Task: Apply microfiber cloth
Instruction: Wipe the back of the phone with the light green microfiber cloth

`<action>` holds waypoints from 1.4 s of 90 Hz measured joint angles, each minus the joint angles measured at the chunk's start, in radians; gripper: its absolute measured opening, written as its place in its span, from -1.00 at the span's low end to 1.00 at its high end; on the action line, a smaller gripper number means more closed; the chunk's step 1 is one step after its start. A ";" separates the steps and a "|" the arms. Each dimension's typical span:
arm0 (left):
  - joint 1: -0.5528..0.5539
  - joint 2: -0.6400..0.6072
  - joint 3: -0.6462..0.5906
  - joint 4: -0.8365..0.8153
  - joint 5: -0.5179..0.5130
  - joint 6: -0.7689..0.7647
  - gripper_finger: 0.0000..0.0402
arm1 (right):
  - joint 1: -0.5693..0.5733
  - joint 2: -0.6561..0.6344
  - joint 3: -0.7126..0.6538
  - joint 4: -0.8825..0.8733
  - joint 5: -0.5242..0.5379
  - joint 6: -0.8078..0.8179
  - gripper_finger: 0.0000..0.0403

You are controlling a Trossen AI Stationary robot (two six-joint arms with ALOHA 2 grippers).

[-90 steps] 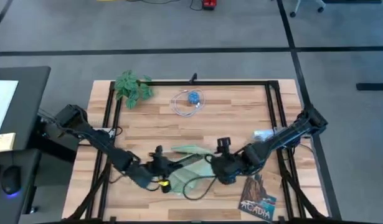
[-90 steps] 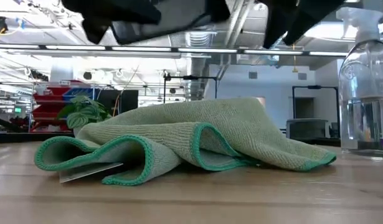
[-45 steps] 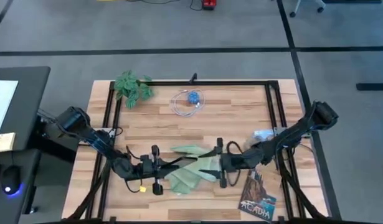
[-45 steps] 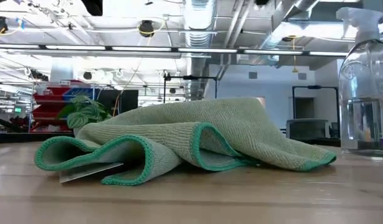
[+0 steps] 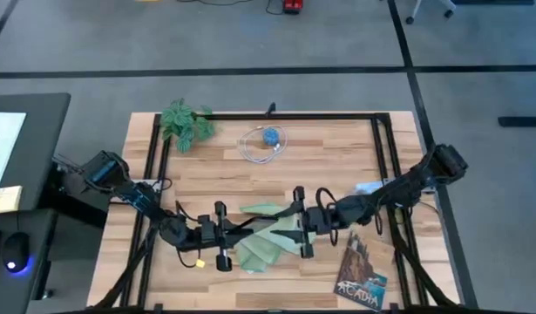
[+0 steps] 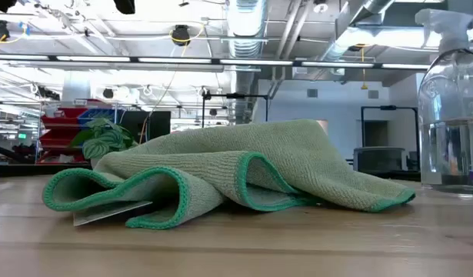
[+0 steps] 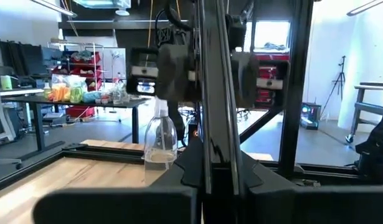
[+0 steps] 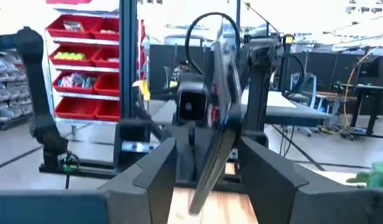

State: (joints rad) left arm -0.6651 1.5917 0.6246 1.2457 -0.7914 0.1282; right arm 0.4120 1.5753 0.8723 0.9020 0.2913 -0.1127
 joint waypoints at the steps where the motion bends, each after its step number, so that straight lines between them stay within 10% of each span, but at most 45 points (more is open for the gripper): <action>1: 0.000 0.000 0.001 0.000 0.001 0.001 -0.96 | -0.002 0.000 0.003 -0.004 -0.004 0.000 -0.24; 47: 0.004 0.000 0.002 -0.103 -0.006 -0.017 -0.91 | -0.039 -0.003 0.161 -0.313 -0.040 0.039 -0.89; 87: -0.016 -0.140 0.002 -0.490 -0.066 -0.181 -0.04 | -0.107 -0.010 0.286 -0.743 -0.074 0.141 -0.89; 109: 0.037 -0.163 0.003 -0.550 -0.035 -0.244 -0.11 | -0.128 -0.008 0.284 -0.778 -0.103 0.171 -0.89; 126: 0.090 -0.162 0.003 -0.579 0.035 -0.301 -0.53 | -0.134 0.004 0.282 -0.793 -0.108 0.173 -0.89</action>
State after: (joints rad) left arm -0.5747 1.4294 0.6277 0.6662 -0.7568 -0.1727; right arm 0.2779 1.5795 1.1542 0.1085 0.1836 0.0605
